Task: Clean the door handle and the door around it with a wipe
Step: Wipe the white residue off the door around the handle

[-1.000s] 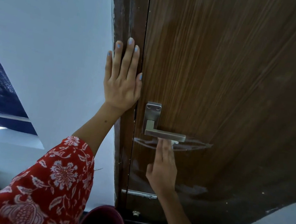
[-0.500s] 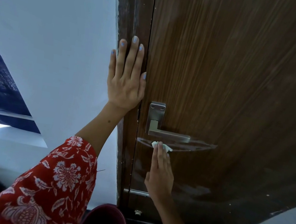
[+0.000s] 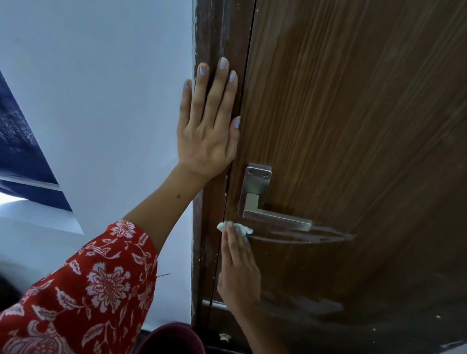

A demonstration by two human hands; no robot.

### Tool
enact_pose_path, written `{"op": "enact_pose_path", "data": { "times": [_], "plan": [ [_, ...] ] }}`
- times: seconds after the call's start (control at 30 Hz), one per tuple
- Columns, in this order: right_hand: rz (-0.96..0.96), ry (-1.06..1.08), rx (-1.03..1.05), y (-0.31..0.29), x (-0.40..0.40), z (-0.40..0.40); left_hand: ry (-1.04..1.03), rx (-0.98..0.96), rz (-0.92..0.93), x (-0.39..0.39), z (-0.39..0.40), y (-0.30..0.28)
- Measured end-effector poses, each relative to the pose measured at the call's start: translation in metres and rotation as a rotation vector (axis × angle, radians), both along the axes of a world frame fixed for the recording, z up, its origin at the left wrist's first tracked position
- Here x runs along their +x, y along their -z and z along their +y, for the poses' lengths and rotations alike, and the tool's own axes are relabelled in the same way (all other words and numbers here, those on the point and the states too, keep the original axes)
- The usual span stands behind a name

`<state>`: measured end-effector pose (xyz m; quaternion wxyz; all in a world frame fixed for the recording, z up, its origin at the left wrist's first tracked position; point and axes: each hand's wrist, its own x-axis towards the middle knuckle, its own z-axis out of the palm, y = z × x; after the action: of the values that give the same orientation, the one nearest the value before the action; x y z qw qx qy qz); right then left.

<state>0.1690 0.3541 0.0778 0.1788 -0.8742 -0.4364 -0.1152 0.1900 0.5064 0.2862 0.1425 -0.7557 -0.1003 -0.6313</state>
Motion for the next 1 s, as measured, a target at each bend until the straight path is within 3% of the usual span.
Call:
{"op": "enact_pose_path", "data": {
  "times": [0.23, 0.4, 0.53, 0.73, 0.9, 1.0],
  "plan": [
    [0.052, 0.088, 0.128, -0.005, 0.0, 0.005, 0.002, -0.012, 0.008, 0.0, -0.001, 0.001],
    [0.018, -0.011, 0.001, 0.003, -0.008, 0.01, 0.004, -0.03, 0.027, -0.001, -0.001, 0.0],
    [0.053, 0.113, 0.135, -0.004, -0.004, 0.004, -0.007, -0.027, 0.026, -0.001, -0.002, 0.0],
    [-0.045, -0.051, 0.067, 0.001, 0.0, 0.008, 0.006, -0.019, 0.007, 0.0, -0.002, 0.0],
    [0.162, 0.19, 0.266, 0.004, 0.006, -0.014, -0.008, -0.011, 0.005, 0.0, -0.002, -0.001],
    [0.136, 0.122, 0.246, 0.003, 0.002, -0.005, 0.009, -0.016, 0.001, -0.001, -0.002, 0.0]
  ]
}}
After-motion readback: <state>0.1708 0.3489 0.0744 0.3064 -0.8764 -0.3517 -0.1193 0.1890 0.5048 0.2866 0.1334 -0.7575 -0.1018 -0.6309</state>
